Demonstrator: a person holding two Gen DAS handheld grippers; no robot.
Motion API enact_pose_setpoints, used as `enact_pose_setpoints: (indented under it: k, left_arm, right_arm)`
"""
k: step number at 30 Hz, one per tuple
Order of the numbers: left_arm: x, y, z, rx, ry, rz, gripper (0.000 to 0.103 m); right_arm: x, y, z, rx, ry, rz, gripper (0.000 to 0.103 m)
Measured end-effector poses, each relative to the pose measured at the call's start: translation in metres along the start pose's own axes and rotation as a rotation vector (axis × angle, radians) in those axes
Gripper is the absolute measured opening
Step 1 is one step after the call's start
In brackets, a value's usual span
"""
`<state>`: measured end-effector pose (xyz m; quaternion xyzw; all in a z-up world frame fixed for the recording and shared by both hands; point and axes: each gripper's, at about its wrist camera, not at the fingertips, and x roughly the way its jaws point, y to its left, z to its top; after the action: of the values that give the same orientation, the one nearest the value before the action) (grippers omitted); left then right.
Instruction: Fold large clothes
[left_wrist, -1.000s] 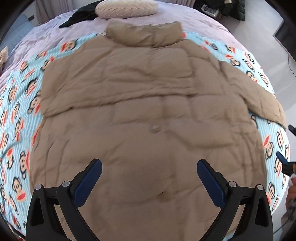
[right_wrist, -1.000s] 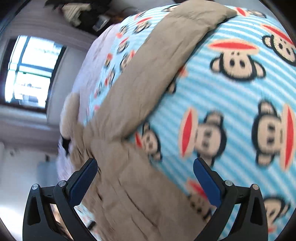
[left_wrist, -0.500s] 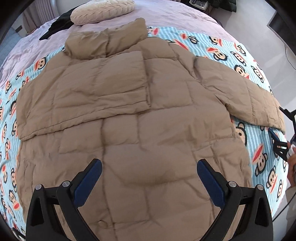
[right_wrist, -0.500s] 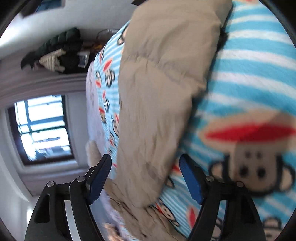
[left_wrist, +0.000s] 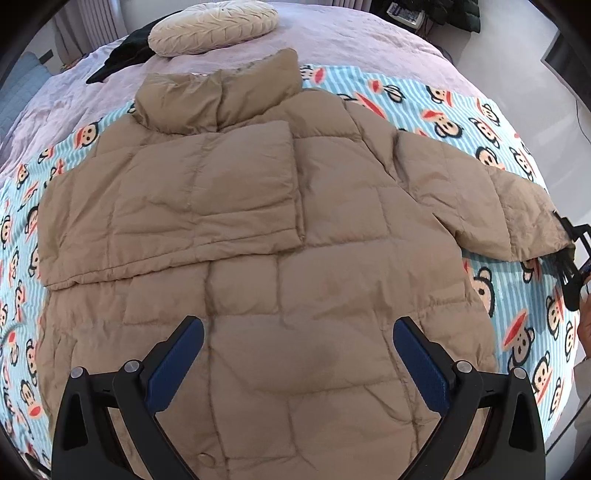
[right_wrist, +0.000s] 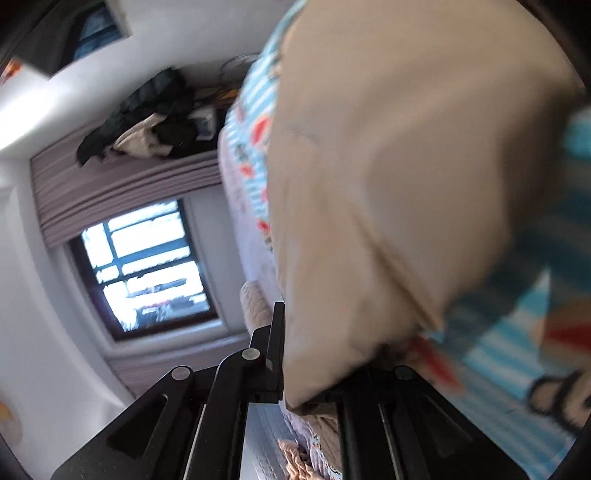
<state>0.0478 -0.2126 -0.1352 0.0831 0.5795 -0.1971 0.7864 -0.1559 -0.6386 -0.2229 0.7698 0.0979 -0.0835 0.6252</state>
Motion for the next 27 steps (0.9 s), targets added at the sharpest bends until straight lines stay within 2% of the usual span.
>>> enact_pose_setpoints:
  k: [4,8,11,16,18,21,25,27]
  left_arm:
    - [-0.008,0.022,0.002,-0.001,-0.033,0.017,0.103]
    - [-0.017,0.060,0.007,-0.031,-0.068,0.040,0.103]
    - [-0.022,0.094,0.011,-0.055,-0.094,0.049,0.103]
    - [-0.026,0.146,0.017,-0.075,-0.116,0.078,0.103]
    - [-0.030,0.169,0.018,-0.099,-0.132,0.083,0.103]
    - [-0.032,0.194,0.016,-0.127,-0.147,0.101,0.103]
    - [-0.023,0.222,0.008,-0.168,-0.133,0.100,0.103]
    - [-0.019,0.229,0.002,-0.173,-0.124,0.104,0.103]
  right_arm:
    - [0.024,0.035,-0.021,-0.111,0.054,0.035,0.006]
    - [0.057,0.081,-0.066,-0.303,0.128,-0.007,0.006]
    - [0.090,0.120,-0.111,-0.475,0.178,-0.036,0.006]
    - [0.161,0.159,-0.222,-0.799,0.295,-0.157,0.006]
    - [0.192,0.160,-0.270,-0.911,0.348,-0.214,0.006]
    - [0.231,0.140,-0.326,-1.006,0.419,-0.302,0.006]
    - [0.263,0.088,-0.366,-1.055,0.490,-0.444,0.007]
    - [0.275,0.056,-0.370,-1.027,0.513,-0.519,0.007]
